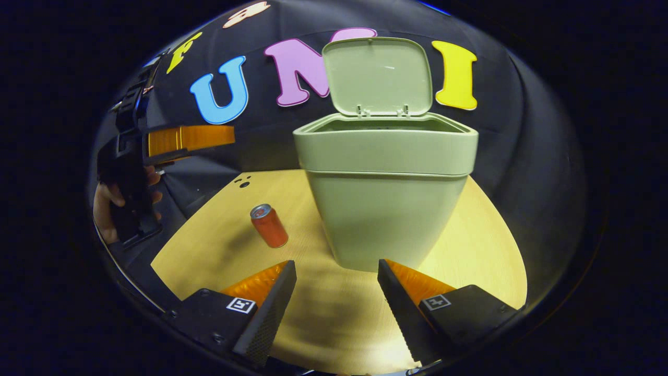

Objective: Press the lid of the desktop garbage bin to open it, pick up the crumpled paper on the desktop and throw it into the bin, then pick up the pop can on the desktop and drop it into the bin, and finally close the garbage bin lid.

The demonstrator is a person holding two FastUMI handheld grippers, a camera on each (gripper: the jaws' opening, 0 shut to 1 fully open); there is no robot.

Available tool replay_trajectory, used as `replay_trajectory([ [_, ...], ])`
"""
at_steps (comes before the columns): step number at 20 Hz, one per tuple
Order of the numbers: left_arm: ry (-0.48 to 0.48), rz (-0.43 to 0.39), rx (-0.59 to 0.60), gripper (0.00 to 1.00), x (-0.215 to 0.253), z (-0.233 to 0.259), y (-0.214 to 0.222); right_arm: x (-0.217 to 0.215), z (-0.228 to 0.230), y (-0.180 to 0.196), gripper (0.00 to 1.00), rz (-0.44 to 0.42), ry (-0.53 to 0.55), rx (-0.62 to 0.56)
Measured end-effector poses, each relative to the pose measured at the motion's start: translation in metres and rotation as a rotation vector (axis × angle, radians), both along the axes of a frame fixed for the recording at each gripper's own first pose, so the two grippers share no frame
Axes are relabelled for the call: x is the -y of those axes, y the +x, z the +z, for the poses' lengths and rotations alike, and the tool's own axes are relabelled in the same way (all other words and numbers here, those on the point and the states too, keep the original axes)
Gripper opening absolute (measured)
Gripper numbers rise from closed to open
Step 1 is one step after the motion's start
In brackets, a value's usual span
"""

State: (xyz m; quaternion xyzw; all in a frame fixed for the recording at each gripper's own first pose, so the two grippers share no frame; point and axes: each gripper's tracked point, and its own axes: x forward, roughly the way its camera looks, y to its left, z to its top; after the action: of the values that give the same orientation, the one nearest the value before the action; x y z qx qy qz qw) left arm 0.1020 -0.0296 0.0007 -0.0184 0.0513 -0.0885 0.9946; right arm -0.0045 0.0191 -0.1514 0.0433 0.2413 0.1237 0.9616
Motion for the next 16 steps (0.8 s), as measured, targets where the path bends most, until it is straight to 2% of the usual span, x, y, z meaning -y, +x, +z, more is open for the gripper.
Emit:
replay_trajectory([
  [7,0.006,0.131,-0.040,0.96,-0.081,-0.031,-0.036,-0.051,-0.002,0.008,0.99,0.058,-0.012,0.012],
  [16,-0.021,0.239,-0.120,0.96,-0.145,-0.074,-0.085,-0.126,-0.018,0.037,0.99,0.141,-0.047,0.038],
])
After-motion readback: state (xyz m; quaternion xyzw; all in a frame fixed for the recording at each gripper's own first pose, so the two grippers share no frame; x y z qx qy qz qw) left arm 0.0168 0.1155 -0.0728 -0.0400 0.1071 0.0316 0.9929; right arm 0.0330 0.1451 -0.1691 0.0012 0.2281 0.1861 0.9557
